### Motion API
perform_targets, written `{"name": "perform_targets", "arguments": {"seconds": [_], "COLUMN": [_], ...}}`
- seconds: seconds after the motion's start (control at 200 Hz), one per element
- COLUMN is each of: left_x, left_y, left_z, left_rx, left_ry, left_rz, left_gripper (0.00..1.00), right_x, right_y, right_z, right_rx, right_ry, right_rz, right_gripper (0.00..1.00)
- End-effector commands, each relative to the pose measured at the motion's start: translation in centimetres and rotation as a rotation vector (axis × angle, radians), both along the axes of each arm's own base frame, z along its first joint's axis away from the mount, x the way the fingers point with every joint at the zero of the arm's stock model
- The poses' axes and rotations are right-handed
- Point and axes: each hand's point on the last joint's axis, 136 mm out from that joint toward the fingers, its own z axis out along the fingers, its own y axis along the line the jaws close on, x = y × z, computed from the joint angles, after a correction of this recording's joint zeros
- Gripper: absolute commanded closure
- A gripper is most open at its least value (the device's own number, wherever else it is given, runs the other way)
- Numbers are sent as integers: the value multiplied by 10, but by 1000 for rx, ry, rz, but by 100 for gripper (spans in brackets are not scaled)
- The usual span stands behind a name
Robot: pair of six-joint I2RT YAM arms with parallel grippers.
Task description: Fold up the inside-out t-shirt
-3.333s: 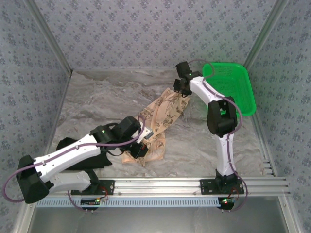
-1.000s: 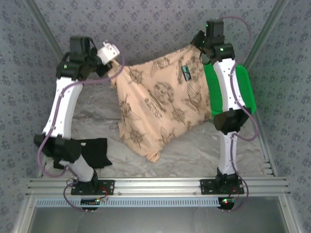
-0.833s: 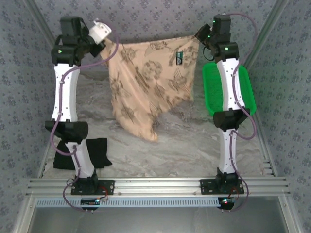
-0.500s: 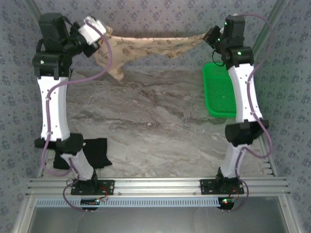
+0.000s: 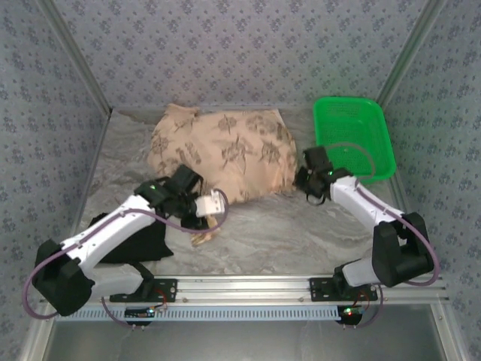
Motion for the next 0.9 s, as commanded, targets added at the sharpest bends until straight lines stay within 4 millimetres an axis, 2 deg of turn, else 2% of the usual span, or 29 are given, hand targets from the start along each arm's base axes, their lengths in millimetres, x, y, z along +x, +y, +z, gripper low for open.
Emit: {"name": "perform_targets", "arguments": {"seconds": [0.0,0.095,0.19,0.255,0.315,0.395,0.465,0.52,0.6,0.645,0.735,0.745,0.75,0.76,0.765,0.795,0.81,0.815,0.82,0.83,0.835,0.895], "left_x": [-8,3,29,46,78,113,139,159,183,197,225,228,230,233,234,243,246,248,249,252,253,268], "left_y": [-8,-18,-17,-11,1,20,35,51,76,90,122,125,126,129,131,136,140,140,141,142,143,152], "left_z": [5,37,71,86,101,109,104,93,71,60,37,33,32,29,28,22,19,17,16,15,15,3], "left_rx": [-8,-125,-262,-345,-410,-461,-474,-437,-347,-315,-274,-265,-262,-257,-254,-240,-230,-228,-225,-221,-221,-187], "left_ry": [24,-50,-109,-70,-65,19,86,89,68,65,77,82,85,90,92,103,107,108,110,108,106,78], "left_rz": [90,127,258,376,557,820,970,1090,1238,1306,1484,1501,1510,1522,1530,1554,1562,1564,1565,1568,1570,1589], "left_gripper": [49,42,27,25,22,20,20,19,19,19,21,21,22,22,22,23,23,24,24,24,24,24], "right_x": [-18,-30,-27,-20,-11,4,18,31,55,70,113,115,119,123,123,136,140,143,143,148,148,162], "right_y": [-19,-29,-34,-34,-26,2,35,57,79,85,84,80,80,78,76,69,64,64,62,61,59,51], "right_z": [0,-1,16,30,41,53,52,48,35,30,27,20,26,25,19,25,20,25,21,26,22,21], "right_rx": [2,-31,-78,-95,-90,-61,-39,-18,1,4,-56,-76,-81,-99,-111,-171,-200,-209,-223,-242,-255,-358], "right_ry": [-45,-45,-79,-113,-147,-178,-174,-159,-132,-124,-126,-109,-125,-126,-112,-129,-117,-130,-120,-133,-123,-124], "right_rz": [-127,-135,-116,-100,-64,52,183,255,344,363,379,378,377,374,374,363,351,348,349,351,354,384], "right_gripper": [80,67,60,57,57,56,56,56,57,57,58,58,58,58,58,58,58,58,58,58,58,57]}}
